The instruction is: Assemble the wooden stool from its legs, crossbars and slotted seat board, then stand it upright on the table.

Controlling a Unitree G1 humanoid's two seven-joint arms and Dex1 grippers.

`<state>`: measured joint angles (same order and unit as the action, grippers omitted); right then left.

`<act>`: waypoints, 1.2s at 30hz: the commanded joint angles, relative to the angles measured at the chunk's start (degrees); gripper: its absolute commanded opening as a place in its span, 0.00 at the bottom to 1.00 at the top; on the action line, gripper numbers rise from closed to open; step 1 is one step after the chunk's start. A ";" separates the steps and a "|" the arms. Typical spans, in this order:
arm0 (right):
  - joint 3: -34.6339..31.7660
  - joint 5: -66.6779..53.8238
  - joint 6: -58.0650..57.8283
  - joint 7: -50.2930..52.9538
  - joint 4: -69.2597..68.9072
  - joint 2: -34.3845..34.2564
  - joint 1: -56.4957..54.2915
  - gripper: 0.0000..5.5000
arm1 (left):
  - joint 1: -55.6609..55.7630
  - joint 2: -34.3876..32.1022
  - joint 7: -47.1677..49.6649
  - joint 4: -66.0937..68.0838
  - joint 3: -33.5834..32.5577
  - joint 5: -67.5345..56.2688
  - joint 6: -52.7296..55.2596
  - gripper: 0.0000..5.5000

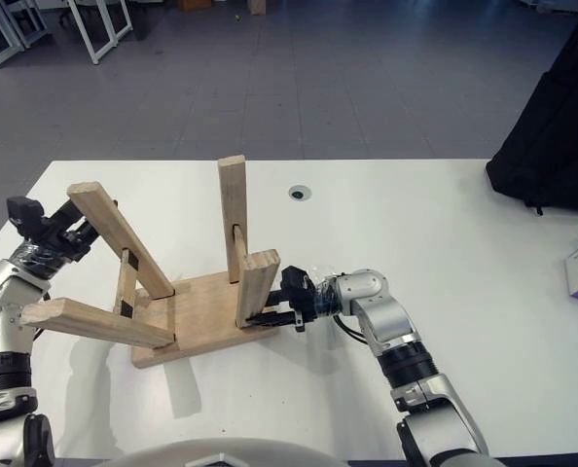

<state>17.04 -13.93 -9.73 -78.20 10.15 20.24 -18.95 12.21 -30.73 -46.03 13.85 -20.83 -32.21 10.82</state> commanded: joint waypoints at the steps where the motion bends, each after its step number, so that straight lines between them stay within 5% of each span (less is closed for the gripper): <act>1: -2.12 -2.13 -0.17 2.07 -2.11 1.04 2.40 0.23 | -0.92 -2.24 -1.42 2.29 0.36 3.18 -2.44 0.62; 9: -8.33 -8.69 -7.82 2.59 -12.56 9.36 10.87 0.23 | -6.28 -4.34 -5.87 1.82 2.59 6.47 -4.02 0.62; 19: -11.58 -28.99 -59.47 6.90 -12.20 21.18 3.93 0.22 | -16.06 -1.03 -7.14 -16.50 3.01 -0.96 0.54 0.62; 27: -10.95 -29.72 -70.48 11.91 2.91 18.53 -8.11 0.22 | -17.82 0.57 -7.92 -22.43 7.52 -0.94 0.35 0.62; 36: -3.86 -34.04 -73.68 2.41 5.57 23.00 -6.73 0.19 | -15.73 0.26 -9.98 -20.74 7.89 -3.77 1.80 0.62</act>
<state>8.50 -50.70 -81.49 -77.29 15.11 42.07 -29.09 -4.63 -30.03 -55.34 -7.38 -13.15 -35.49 11.56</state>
